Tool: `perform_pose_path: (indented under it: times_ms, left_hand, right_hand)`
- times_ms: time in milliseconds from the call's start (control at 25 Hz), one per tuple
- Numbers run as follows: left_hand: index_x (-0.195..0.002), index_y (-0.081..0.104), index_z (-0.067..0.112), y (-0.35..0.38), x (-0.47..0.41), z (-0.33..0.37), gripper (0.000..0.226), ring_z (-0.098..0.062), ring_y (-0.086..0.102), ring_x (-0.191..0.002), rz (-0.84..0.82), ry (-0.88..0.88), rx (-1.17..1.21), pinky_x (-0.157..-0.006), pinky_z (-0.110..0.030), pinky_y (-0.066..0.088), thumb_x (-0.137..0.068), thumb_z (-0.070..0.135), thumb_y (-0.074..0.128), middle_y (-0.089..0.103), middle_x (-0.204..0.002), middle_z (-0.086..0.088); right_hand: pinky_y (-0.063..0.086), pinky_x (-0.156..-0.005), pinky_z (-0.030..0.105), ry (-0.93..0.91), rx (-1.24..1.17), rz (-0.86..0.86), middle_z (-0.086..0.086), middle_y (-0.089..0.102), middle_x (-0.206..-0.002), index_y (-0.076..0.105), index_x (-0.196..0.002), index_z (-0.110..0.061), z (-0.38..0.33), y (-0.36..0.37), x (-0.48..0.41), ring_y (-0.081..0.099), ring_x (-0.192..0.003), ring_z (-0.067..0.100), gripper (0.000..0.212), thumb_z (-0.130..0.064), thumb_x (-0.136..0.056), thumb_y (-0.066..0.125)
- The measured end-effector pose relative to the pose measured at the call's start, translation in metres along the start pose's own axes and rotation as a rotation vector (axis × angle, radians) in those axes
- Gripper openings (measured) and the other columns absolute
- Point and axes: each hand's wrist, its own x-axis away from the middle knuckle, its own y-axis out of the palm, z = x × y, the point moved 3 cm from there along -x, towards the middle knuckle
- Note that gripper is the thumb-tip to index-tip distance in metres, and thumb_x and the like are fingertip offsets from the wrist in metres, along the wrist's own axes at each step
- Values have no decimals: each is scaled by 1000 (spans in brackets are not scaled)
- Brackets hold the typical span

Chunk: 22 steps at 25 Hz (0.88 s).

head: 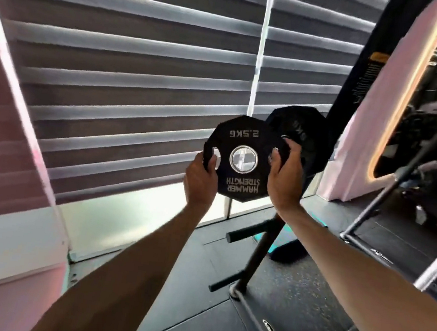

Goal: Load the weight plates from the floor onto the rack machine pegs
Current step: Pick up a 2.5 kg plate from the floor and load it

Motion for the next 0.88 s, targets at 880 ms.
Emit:
perform_pose_path:
  times_ms: [880]
  left_hand:
    - [-116,69,18,211,-95,-70,28,-26,69,-88,-436,-157,335,-75,-39,56,-96,31,54,74,-96,-4]
  right_hand:
    - [50,-90,26,-27,519,194,6,61,-125,48,-131,-9,89,56,-65,59,-116,19,32,-25,-104,45]
